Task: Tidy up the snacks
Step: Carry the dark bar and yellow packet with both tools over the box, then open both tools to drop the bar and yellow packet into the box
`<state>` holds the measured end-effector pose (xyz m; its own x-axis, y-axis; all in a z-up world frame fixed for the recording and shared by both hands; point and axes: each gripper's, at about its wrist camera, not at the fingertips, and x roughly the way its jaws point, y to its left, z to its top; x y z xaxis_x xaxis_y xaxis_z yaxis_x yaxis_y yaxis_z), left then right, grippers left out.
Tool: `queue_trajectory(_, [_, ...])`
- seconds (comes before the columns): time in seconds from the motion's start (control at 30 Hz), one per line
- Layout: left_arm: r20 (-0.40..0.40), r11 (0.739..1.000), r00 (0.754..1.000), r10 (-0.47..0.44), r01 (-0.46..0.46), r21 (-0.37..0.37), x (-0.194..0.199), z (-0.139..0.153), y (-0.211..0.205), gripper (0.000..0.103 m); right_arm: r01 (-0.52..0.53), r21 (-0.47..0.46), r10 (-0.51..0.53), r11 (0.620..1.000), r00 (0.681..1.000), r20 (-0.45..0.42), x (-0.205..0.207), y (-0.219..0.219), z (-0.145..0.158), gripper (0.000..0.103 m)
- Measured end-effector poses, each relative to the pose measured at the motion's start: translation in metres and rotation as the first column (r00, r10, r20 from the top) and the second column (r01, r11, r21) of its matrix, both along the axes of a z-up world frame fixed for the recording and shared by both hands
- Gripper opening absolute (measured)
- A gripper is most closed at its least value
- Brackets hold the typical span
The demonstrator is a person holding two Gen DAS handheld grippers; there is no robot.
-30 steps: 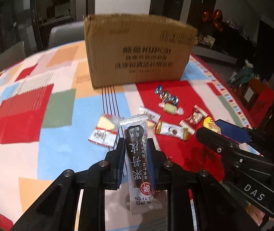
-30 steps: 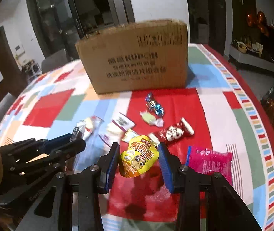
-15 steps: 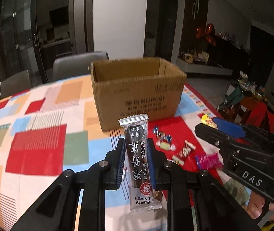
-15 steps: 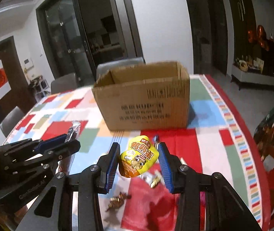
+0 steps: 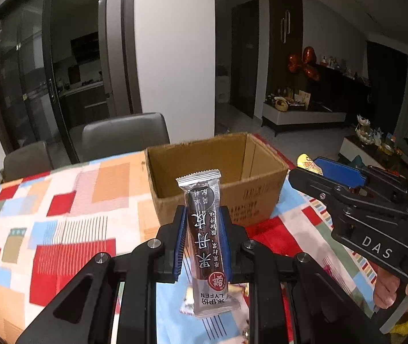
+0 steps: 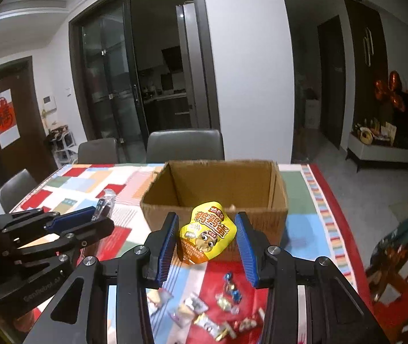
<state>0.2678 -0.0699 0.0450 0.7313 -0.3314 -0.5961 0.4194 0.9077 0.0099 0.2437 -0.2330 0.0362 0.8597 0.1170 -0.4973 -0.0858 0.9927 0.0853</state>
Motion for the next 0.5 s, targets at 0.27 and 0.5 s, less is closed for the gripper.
queue_trajectory(0.27, [0.045, 0.999, 0.999, -0.018, 0.016, 0.027, 0.040, 0.022, -0.015, 0.022, -0.009, -0.046, 0.010, 0.999, 1.000, 0.009, 0.043, -0.006, 0.017, 0.042])
queue_trajectory(0.5, [0.015, 0.999, 0.999, -0.033, 0.033, 0.037, 0.087, 0.023, -0.031, 0.022, -0.020, -0.062, 0.019, 0.998, 1.000, -0.013, 0.079, -0.015, 0.021, 0.042])
